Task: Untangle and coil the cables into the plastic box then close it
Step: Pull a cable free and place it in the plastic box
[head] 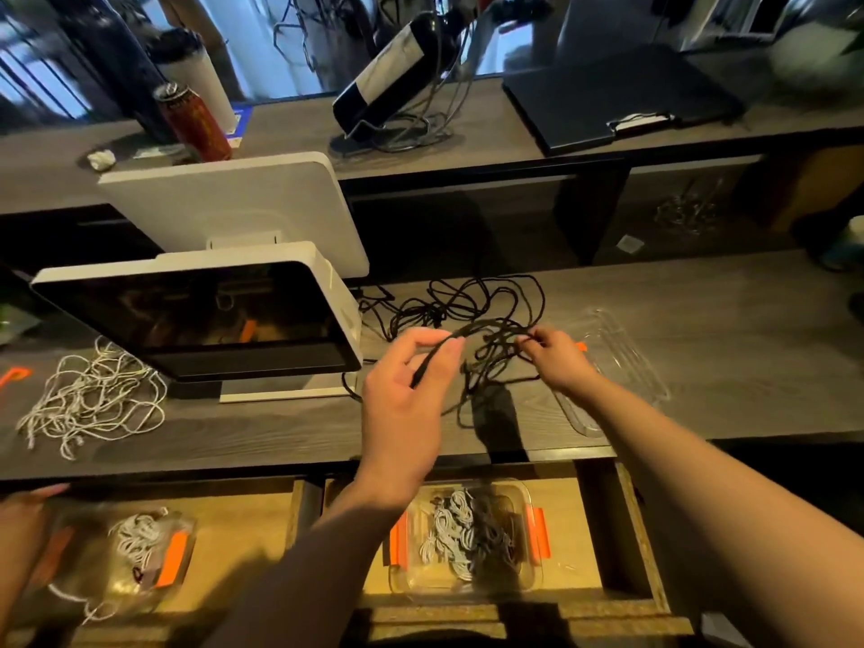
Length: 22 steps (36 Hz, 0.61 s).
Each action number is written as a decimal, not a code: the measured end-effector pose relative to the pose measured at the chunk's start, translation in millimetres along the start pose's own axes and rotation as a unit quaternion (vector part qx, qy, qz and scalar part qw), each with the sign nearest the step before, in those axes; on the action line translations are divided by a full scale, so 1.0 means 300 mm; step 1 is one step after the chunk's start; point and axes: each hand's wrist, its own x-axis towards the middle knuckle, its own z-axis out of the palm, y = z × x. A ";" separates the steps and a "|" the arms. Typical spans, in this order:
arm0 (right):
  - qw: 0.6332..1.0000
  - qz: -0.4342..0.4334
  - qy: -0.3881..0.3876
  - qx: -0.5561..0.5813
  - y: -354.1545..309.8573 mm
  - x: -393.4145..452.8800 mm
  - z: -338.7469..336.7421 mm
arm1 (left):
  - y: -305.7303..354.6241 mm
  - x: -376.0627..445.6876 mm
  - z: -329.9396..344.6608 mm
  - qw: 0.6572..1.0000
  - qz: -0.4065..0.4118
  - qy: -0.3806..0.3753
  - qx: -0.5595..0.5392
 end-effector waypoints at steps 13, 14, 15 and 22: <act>0.983 -0.093 -0.111 -0.110 -0.178 -0.081 -0.197 | -0.048 0.079 -0.002 0.998 -0.061 0.034 0.002; 0.978 -0.106 -0.149 -0.098 -0.200 -0.111 -0.198 | -0.046 0.081 0.007 0.997 -0.068 0.024 0.006; 0.974 -0.119 -0.175 -0.081 -0.216 -0.139 -0.197 | -0.045 0.081 0.015 0.997 -0.075 0.013 0.009; 0.965 -0.170 -0.154 0.129 -0.256 -0.287 -0.160 | -0.058 0.093 0.058 0.986 -0.161 0.011 -0.036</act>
